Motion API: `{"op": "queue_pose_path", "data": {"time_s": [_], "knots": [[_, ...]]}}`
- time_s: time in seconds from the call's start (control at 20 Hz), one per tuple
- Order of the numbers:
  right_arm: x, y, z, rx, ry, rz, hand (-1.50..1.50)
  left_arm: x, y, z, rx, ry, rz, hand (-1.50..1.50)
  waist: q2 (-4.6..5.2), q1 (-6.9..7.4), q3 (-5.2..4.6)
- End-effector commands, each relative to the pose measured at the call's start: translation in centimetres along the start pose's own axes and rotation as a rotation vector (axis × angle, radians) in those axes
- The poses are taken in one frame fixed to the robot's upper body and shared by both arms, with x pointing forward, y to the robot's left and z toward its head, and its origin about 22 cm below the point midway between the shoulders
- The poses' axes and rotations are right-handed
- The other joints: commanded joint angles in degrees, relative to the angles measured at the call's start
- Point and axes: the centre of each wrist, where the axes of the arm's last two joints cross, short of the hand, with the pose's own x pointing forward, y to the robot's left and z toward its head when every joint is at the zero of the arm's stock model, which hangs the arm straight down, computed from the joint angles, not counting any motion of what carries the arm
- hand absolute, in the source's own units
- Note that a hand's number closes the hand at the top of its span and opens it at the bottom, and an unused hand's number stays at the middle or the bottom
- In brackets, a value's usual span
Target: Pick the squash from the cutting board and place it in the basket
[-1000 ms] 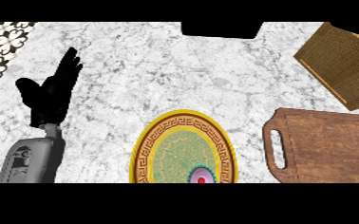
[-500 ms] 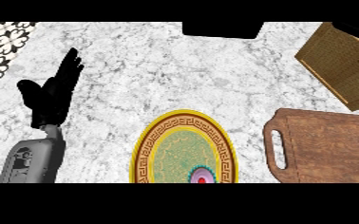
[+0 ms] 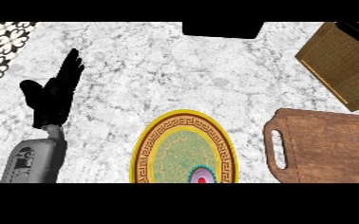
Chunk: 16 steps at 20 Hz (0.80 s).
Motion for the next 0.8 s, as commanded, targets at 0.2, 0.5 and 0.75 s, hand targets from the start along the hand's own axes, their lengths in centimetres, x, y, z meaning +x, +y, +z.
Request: {"op": "queue_pose_path", "data": {"time_s": [0.2, 0.5, 0.75], "knots": [[1.9, -0.9, 0.6, -0.115, -0.024, -0.219, -1.50, 0.0, 0.1, -0.9, 0.017, 0.008, -0.001, 0.00, 0.35, -0.94, 0.47], [1.1, -4.1, 0.0, -0.220, -0.008, -0.490, -1.50, 0.7, -0.1, -0.6, 0.024, 0.010, -0.002, 0.00, 0.07, -1.33, 0.48], [0.2, -4.2, -0.4, -0.259, 0.112, -0.691, -1.50, -0.7, 0.6, 0.9, 0.037, 0.002, 0.005, 0.00, -0.49, -1.77, 0.40]]}}
